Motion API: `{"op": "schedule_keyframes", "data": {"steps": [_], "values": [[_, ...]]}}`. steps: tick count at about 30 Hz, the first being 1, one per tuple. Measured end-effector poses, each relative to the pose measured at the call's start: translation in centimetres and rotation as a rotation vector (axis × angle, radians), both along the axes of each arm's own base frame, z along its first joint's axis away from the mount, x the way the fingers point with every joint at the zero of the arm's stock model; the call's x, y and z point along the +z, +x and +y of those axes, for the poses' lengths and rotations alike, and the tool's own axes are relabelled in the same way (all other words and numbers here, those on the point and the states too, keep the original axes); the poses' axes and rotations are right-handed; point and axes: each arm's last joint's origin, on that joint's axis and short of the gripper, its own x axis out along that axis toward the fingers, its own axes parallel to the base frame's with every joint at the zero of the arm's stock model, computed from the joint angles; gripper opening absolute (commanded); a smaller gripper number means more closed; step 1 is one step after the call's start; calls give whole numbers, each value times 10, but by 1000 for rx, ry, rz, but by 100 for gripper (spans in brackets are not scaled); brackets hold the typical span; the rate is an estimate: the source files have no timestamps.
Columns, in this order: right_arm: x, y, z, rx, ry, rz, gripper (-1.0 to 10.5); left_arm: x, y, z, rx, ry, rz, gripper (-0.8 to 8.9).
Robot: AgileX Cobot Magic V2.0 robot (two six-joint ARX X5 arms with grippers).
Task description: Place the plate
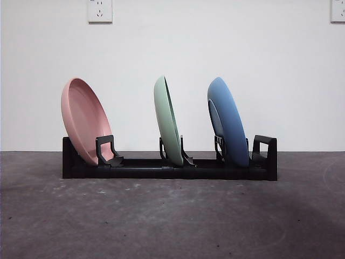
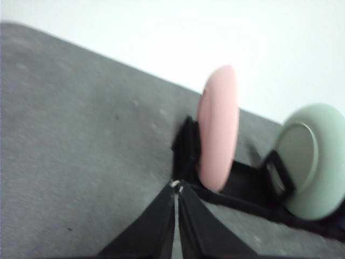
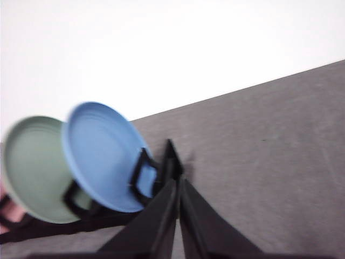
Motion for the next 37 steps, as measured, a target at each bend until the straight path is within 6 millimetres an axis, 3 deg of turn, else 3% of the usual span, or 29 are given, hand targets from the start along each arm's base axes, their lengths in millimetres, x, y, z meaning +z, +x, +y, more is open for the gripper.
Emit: {"op": "schedule_keyframes", "data": {"steps": [9,18,26,30,35,37], "values": [[65,0,6,206,9,166,12,60,26,-7,-200,-10,98,10],[100,16,19,540,-78,195,13,85,45,-21,-434,-35,244,10],[93,30,33,817,-51,297,13,83,46,-43,-722,20,290,10],[88,35,35,842,-55,337,13,83,42,-52,-826,109,244,16],[88,35,35,830,-72,330,27,83,41,-55,-857,160,215,124],[88,36,34,816,-78,330,111,83,41,-55,-858,169,209,208]]}}
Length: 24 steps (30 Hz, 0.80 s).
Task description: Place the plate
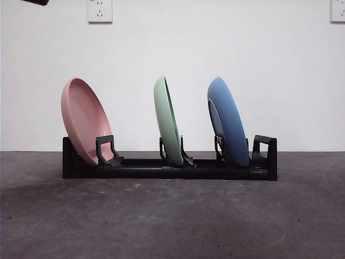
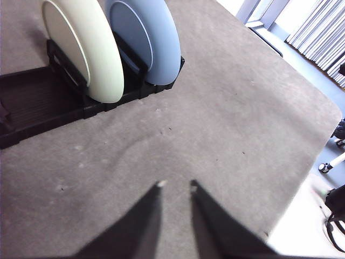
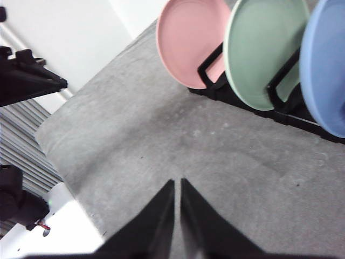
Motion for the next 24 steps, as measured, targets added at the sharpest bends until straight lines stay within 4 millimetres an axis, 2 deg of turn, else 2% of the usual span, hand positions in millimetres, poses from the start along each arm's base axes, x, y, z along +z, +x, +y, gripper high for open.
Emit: {"op": "schedule_keyframes", "data": {"steps": [6,8,19,24], "values": [[0,0,0,-4,-4,-4,514,0,0,0,-3,3,-7,496],[0,0,0,-4,-4,-4,528,0,0,0,-3,3,-8,536],[-1,3,0,-16,20,35,528,0,0,-1,-9,3,-7,534],[-6,16,4,-14,17,107,528,0,0,-1,-4,-3,0,531]]}}
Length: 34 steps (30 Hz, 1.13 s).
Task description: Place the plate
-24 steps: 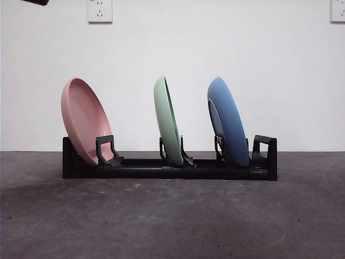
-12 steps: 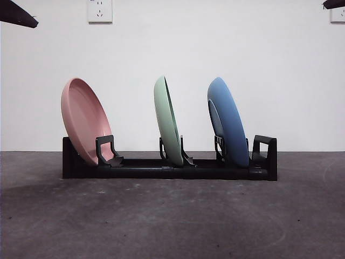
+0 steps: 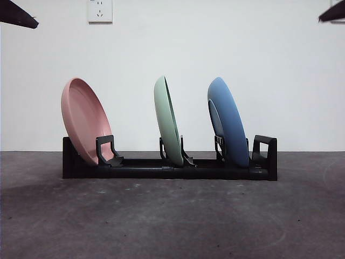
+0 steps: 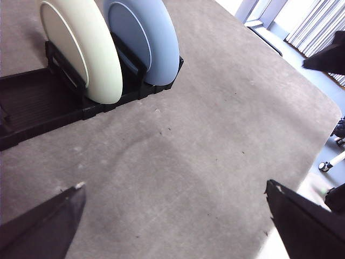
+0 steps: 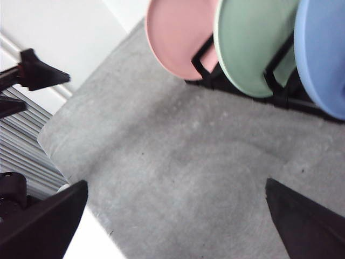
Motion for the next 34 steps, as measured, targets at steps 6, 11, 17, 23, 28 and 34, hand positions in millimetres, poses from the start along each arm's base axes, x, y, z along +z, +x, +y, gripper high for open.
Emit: {"op": "schedule_keyframes", "data": {"steps": [6,11,17,23,28,34], "values": [[10,33,11,20,-10,73,528,4,-8,2,11,-24,-14,531],[23,77,23,16,-29,113,528,10,-19,6,16,-46,-51,531],[29,142,41,13,-51,156,528,16,-34,11,24,-76,-84,530],[22,197,54,9,-60,181,527,22,-51,16,37,-121,-113,525],[4,229,62,4,-62,171,507,20,-61,19,43,-122,-88,525],[-11,244,65,-8,-66,153,406,15,-66,20,50,-103,-29,526]]}}
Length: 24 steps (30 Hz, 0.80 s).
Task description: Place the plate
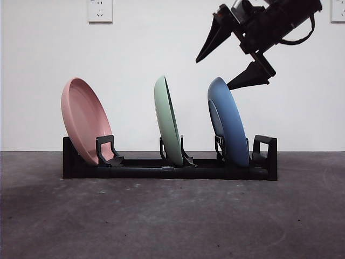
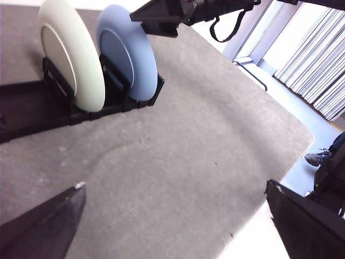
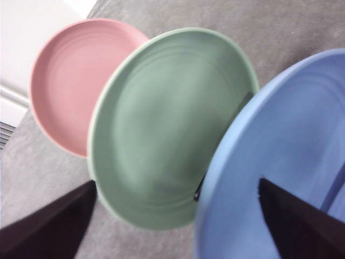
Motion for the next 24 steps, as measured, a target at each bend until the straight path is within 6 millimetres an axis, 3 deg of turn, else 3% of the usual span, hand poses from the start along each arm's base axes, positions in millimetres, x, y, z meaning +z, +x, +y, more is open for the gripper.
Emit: {"op": "schedule_keyframes", "data": {"steps": [6,11,24], "values": [[-8,5,1,-13,-13,9,128,-2,-2,1,0,7,23,526],[-9,6,0,-32,-30,6,8,-2,-2,1,0,7,23,526],[-4,4,-2,-47,15,48,8,-2,-2,1,0,7,23,526]]}}
